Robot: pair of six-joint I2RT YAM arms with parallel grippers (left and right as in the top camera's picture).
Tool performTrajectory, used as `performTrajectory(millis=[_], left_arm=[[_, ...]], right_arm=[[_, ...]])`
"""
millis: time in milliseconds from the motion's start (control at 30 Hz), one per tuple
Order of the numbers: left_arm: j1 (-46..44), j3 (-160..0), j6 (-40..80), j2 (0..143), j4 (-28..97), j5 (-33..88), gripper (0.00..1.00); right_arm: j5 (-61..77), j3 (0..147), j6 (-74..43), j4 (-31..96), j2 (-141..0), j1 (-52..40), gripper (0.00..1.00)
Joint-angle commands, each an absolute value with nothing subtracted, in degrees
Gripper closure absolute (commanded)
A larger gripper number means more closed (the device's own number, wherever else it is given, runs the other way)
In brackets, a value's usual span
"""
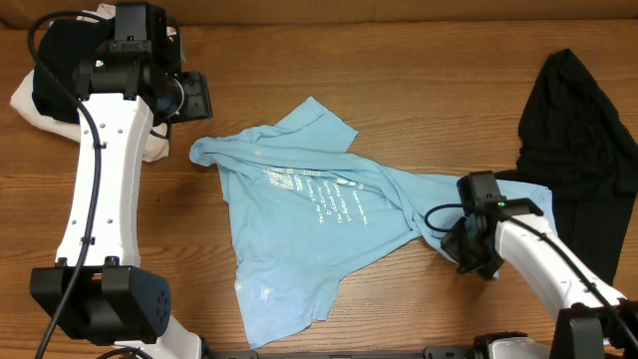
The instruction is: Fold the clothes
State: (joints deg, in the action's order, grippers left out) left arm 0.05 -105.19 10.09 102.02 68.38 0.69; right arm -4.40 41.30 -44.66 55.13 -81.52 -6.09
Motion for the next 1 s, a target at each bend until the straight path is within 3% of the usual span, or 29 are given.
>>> performTrajectory(millis=[0,133,267,700,967], left_arm=[[0.4,-104.6,8.7,101.9,67.8,-1.4,0.38],[0.4,-104.6,8.8,101.9,67.2,-1.9,0.38],[0.4,-104.6,8.8,101.9,65.8,-1.9,0.38],[0.3,-104.6,8.8,101.9,61.8,-1.9,0.39],[0.3,-104.3,8.7,101.9,60.8,-1.9,0.39]], right_arm=[[-4.2,51.1,-38.5,58.7,-78.1,-6.4,0.96],[-2.8,66.2,-30.9,65.9,-77.4,-6.4,0.96],[-3.4,76.0,-26.5,64.3,-78.6,-6.3,0.96],[-6.8,78.8,-21.1,29.1,-101.9,2.5,0.96],[2.1,80.2,-21.2,20.9,-107.7,11.0,0.96]])
